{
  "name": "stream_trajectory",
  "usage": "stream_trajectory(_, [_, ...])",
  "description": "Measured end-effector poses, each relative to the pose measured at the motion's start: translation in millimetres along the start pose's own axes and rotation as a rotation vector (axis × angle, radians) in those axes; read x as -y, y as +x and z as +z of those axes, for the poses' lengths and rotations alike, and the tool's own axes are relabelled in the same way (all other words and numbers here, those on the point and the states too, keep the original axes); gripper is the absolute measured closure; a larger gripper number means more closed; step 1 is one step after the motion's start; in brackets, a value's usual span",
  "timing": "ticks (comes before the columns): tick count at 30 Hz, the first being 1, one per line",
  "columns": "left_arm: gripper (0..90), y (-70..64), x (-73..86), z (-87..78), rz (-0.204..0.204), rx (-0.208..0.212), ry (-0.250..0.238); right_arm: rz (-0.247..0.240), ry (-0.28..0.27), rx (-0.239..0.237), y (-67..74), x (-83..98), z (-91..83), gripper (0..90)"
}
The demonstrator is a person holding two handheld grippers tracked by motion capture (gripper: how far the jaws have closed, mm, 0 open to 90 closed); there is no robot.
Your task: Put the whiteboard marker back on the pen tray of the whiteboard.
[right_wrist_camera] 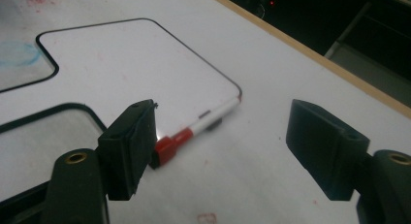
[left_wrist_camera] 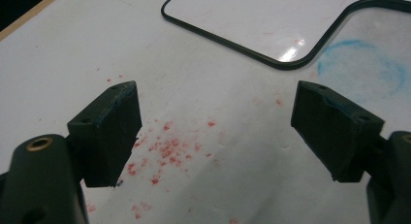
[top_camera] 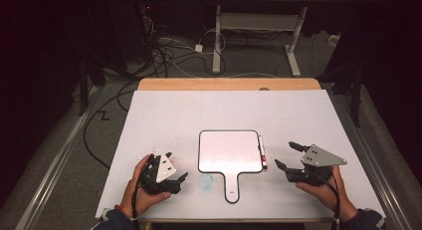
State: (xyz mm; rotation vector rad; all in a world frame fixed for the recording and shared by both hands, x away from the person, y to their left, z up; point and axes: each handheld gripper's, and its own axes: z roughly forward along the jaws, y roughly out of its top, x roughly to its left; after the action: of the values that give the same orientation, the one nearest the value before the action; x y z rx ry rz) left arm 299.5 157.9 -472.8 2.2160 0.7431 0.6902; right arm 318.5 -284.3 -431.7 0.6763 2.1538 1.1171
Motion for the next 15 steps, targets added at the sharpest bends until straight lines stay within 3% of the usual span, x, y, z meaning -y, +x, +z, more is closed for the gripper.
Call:
stream_trajectory(6, [17.8, -2.3, -0.7, -2.2, 0.014, 0.001, -0.011, 0.028, 0.005, -0.002, 6.3, 20.2, -9.4, 24.9])
stream_trajectory(15, [17.8, -5.6, -3.0, -1.5, 0.042, 0.023, -0.016, 0.001, -0.001, 0.012, 14.7, 20.7, -13.9, 24.9])
